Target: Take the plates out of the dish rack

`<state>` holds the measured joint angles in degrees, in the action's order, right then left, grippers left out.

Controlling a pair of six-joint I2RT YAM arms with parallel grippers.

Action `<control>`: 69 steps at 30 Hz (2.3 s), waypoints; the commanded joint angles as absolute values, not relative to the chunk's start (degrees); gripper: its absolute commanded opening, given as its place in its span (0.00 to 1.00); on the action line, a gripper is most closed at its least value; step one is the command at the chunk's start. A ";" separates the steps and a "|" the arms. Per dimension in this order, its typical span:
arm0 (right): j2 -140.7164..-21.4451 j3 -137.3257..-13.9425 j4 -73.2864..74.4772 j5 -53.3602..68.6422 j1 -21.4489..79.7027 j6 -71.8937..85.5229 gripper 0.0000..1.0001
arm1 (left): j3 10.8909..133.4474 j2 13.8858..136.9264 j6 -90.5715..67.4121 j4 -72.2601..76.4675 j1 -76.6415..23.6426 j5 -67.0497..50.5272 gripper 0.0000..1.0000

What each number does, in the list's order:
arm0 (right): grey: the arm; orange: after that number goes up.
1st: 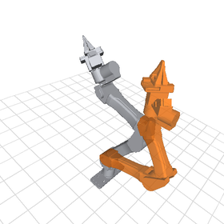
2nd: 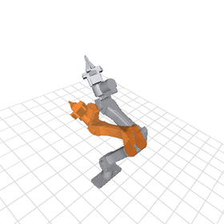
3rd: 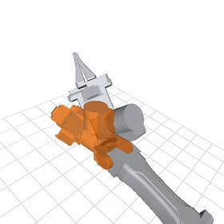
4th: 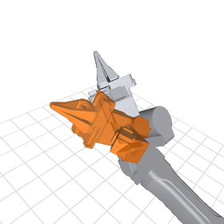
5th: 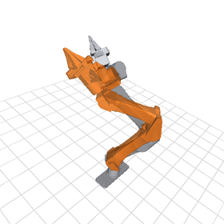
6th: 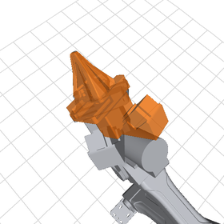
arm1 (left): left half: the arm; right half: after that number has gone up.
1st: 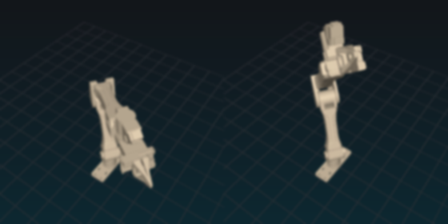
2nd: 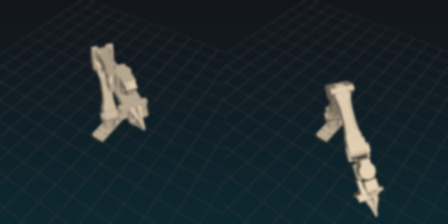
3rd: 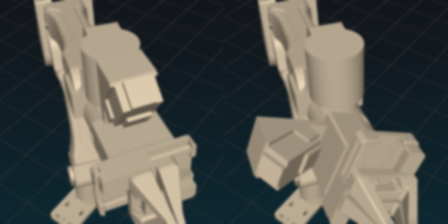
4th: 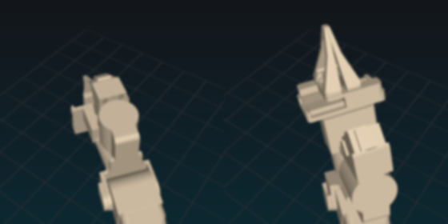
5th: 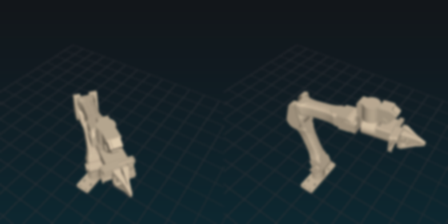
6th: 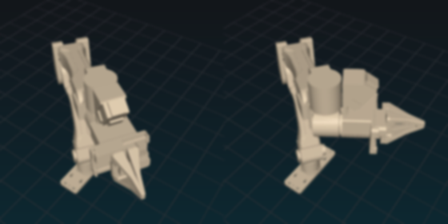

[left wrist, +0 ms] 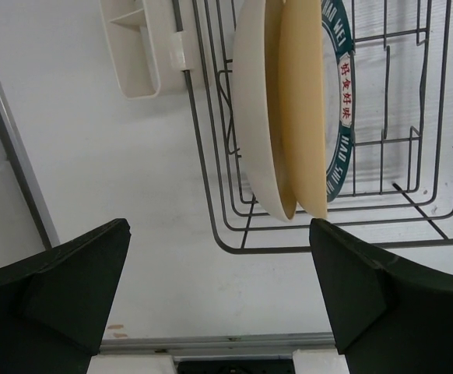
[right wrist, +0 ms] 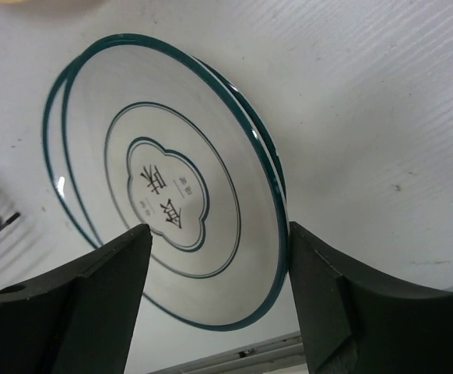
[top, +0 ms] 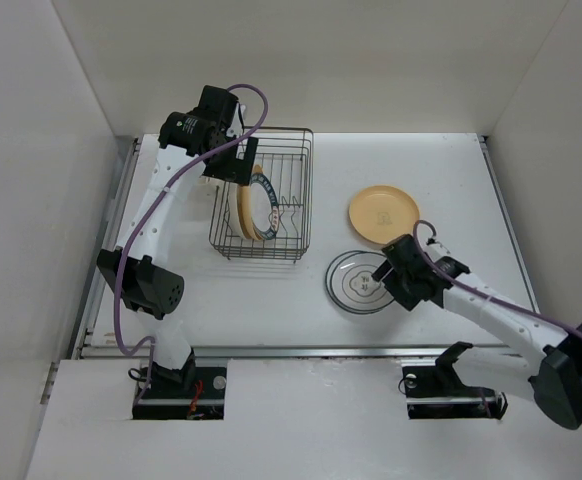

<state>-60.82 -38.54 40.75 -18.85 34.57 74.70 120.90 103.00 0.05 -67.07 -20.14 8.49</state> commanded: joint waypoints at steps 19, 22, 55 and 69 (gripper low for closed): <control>-71.21 -50.00 41.04 -22.23 34.54 63.81 0.81 | 123.13 103.53 2.99 -66.71 -20.57 14.41 1.00; -69.00 -51.15 41.04 -23.63 34.54 62.32 0.81 | 123.13 105.28 3.60 -66.71 -20.57 14.94 0.93; -64.16 -50.63 41.04 -25.22 34.54 61.08 0.81 | 126.03 117.52 -1.23 -69.17 -20.57 10.63 0.00; -63.64 -52.29 41.04 -27.42 35.07 58.80 0.81 | 132.63 108.73 -1.41 -64.96 -24.61 33.22 0.00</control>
